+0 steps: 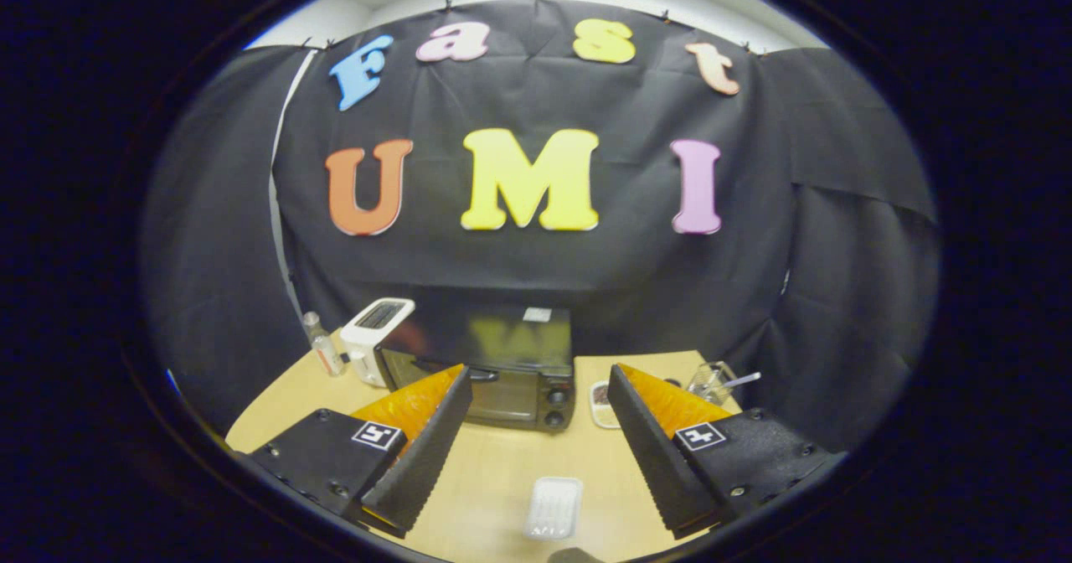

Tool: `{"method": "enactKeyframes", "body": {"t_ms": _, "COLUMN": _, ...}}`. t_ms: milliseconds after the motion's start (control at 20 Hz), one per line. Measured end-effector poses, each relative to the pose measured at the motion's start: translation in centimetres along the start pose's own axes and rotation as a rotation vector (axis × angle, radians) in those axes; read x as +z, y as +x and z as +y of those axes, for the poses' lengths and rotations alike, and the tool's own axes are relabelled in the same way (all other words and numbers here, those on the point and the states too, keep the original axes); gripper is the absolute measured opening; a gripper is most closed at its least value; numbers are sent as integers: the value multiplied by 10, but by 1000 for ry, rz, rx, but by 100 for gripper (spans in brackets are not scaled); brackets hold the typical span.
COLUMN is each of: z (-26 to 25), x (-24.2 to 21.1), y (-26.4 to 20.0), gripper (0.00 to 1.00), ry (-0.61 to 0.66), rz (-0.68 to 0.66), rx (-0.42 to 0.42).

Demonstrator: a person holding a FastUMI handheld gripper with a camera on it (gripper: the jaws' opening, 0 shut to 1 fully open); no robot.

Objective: Open the toaster oven, put the food inside, and close the toaster oven door.

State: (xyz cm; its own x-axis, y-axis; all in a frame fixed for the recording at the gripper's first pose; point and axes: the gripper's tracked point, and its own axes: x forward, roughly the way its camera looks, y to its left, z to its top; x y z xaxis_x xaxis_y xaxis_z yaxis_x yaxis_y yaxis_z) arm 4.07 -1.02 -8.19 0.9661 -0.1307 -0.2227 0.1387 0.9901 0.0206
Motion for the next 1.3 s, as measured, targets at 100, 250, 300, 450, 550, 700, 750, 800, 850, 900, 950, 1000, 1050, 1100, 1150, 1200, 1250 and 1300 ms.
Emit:
{"method": "enactKeyframes", "body": {"t_ms": 100, "z": -45, "x": 25, "y": -32, "gripper": 100, "ry": 23, "rz": -66, "rx": -65}}
{"method": "enactKeyframes", "body": {"t_ms": 250, "z": -112, "x": 52, "y": -78, "gripper": 100, "ry": 39, "rz": -149, "rx": -170}}
{"method": "enactKeyframes", "body": {"t_ms": 300, "z": -130, "x": 58, "y": -91, "gripper": 100, "ry": 35, "rz": -175, "rx": -195}}
{"method": "enactKeyframes", "body": {"t_ms": 450, "z": -167, "x": 63, "y": -122, "gripper": 100, "ry": 22, "rz": -216, "rx": -226}}
{"method": "enactKeyframes", "body": {"t_ms": 550, "z": -180, "x": 58, "y": -133, "gripper": 100, "ry": 22, "rz": -215, "rx": -215}}
{"method": "enactKeyframes", "body": {"t_ms": 700, "z": -174, "x": 48, "y": -140, "gripper": 100, "ry": 28, "rz": -219, "rx": -152}}
{"method": "enactKeyframes", "body": {"t_ms": 750, "z": -175, "x": 47, "y": -140, "gripper": 100, "ry": 26, "rz": -221, "rx": -138}}
{"method": "enactKeyframes", "body": {"t_ms": 800, "z": -176, "x": 45, "y": -140, "gripper": 100, "ry": 26, "rz": -220, "rx": -129}}
{"method": "enactKeyframes", "body": {"t_ms": 850, "z": -176, "x": 44, "y": -138, "gripper": 100, "ry": 32, "rz": -216, "rx": -121}}
{"method": "enactKeyframes", "body": {"t_ms": 900, "z": -174, "x": 42, "y": -136, "gripper": 100, "ry": 42, "rz": -210, "rx": -110}}
{"method": "enactKeyframes", "body": {"t_ms": 950, "z": -173, "x": 42, "y": -132, "gripper": 100, "ry": 47, "rz": -206, "rx": -100}}
{"method": "enactKeyframes", "body": {"t_ms": 1000, "z": -174, "x": 39, "y": -131, "gripper": 100, "ry": 45, "rz": -198, "rx": -95}}
{"method": "enactKeyframes", "body": {"t_ms": 1050, "z": -175, "x": 38, "y": -129, "gripper": 100, "ry": 44, "rz": -195, "rx": -93}}
{"method": "enactKeyframes", "body": {"t_ms": 1100, "z": -175, "x": 38, "y": -126, "gripper": 100, "ry": 44, "rz": -194, "rx": -89}}
{"method": "enactKeyframes", "body": {"t_ms": 1150, "z": -174, "x": 37, "y": -125, "gripper": 100, "ry": 47, "rz": -189, "rx": -85}}
{"method": "enactKeyframes", "body": {"t_ms": 1200, "z": -174, "x": 35, "y": -123, "gripper": 100, "ry": 52, "rz": -188, "rx": -80}}
{"method": "enactKeyframes", "body": {"t_ms": 1250, "z": -173, "x": 36, "y": -121, "gripper": 100, "ry": 58, "rz": -189, "rx": -75}}
{"method": "enactKeyframes", "body": {"t_ms": 1300, "z": -174, "x": 33, "y": -121, "gripper": 100, "ry": 59, "rz": -182, "rx": -76}}
